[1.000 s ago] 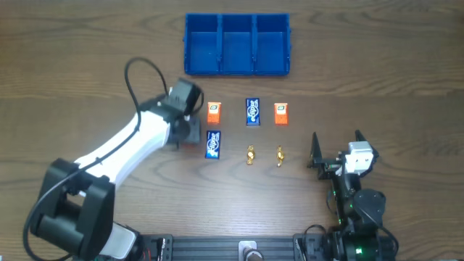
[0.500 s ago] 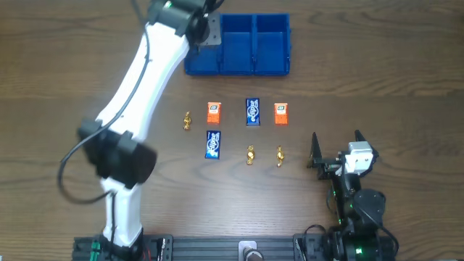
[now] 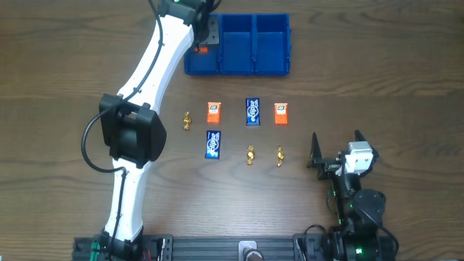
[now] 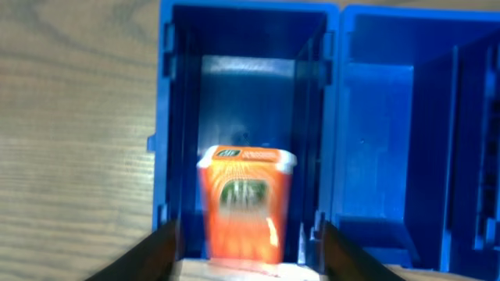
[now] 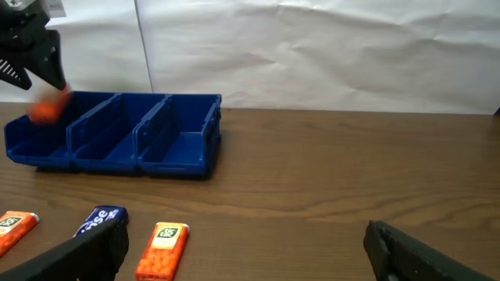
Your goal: Sort Candies Into Trays
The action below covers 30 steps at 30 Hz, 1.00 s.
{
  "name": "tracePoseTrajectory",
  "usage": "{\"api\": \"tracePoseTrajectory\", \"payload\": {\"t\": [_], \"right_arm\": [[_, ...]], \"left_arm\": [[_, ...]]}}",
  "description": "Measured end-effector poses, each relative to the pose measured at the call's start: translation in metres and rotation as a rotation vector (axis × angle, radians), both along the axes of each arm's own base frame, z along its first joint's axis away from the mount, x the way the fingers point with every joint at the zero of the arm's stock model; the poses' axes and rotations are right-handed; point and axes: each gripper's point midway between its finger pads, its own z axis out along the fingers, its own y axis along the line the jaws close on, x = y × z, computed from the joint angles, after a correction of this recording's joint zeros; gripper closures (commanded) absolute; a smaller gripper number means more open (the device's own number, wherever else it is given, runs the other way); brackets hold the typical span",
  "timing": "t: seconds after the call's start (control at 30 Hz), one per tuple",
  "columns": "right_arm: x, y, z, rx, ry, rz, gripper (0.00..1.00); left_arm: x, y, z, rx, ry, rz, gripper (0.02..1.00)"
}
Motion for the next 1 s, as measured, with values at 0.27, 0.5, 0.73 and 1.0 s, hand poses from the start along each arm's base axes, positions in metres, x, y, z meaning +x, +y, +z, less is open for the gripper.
{"api": "tracePoseTrajectory", "payload": {"t": [0.27, 0.5, 0.73, 1.0], "right_arm": [[0.000, 0.000, 0.000, 0.000, 0.000, 0.000, 0.003], [0.000, 0.000, 0.000, 0.000, 0.000, 0.000, 0.003], [0.000, 0.000, 0.000, 0.000, 0.000, 0.000, 0.003], [0.000, 0.000, 0.000, 0.000, 0.000, 0.000, 0.003]], "left_arm": [[-0.009, -0.010, 0.011, -0.001, -0.020, -0.016, 0.165], [-0.105, -0.045, 0.050, -0.056, -0.067, -0.083, 0.169], [-0.161, -0.033, -0.072, -0.025, 0.141, -0.062, 0.178], [-0.183, -0.027, -0.110, -0.040, 0.207, -0.059, 0.209]]}}
